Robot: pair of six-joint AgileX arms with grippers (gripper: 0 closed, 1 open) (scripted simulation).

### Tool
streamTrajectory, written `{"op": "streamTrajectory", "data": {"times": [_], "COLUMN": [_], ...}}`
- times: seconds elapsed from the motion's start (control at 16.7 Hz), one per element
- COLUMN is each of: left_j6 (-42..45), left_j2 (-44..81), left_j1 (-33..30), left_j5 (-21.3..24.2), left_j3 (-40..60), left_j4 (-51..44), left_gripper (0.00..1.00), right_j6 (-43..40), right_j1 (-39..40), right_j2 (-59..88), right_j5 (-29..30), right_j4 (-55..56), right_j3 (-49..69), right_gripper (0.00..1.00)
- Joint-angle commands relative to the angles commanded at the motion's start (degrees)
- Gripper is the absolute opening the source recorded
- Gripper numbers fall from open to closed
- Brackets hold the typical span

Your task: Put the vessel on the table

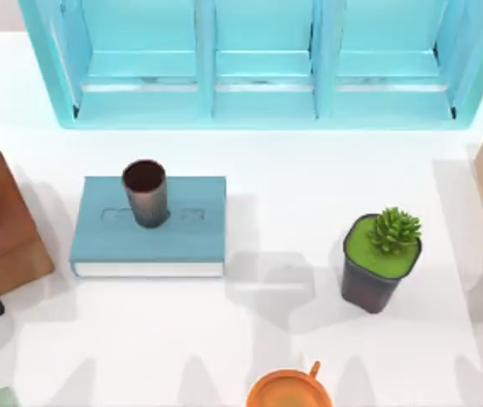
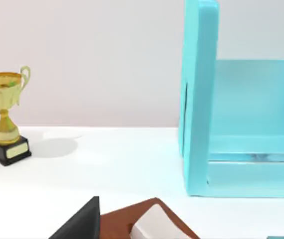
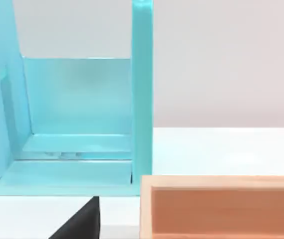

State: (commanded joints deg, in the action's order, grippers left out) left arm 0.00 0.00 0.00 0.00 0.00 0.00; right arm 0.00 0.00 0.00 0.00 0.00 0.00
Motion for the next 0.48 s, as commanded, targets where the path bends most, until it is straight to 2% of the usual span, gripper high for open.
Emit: {"op": "streamTrajectory", "data": {"times": [0.24,0.48], "left_j6": [0.0,0.0], "left_j2": [0.0,0.0], "left_j1": [0.0,0.0], "left_j5": [0.0,0.0], "left_j3": [0.0,0.0], "left_j4": [0.0,0.0], "left_gripper": [1.0,1.0], "right_j6": [0.5,3.9], "right_j1": [0.6,4.2], "right_j2": [1.4,10.5], "right_j5": [0.2,1.5], "right_j4": [-0.8,-6.3], "right_j3": [1.6,11.5], "right_gripper": [1.0,1.0]}}
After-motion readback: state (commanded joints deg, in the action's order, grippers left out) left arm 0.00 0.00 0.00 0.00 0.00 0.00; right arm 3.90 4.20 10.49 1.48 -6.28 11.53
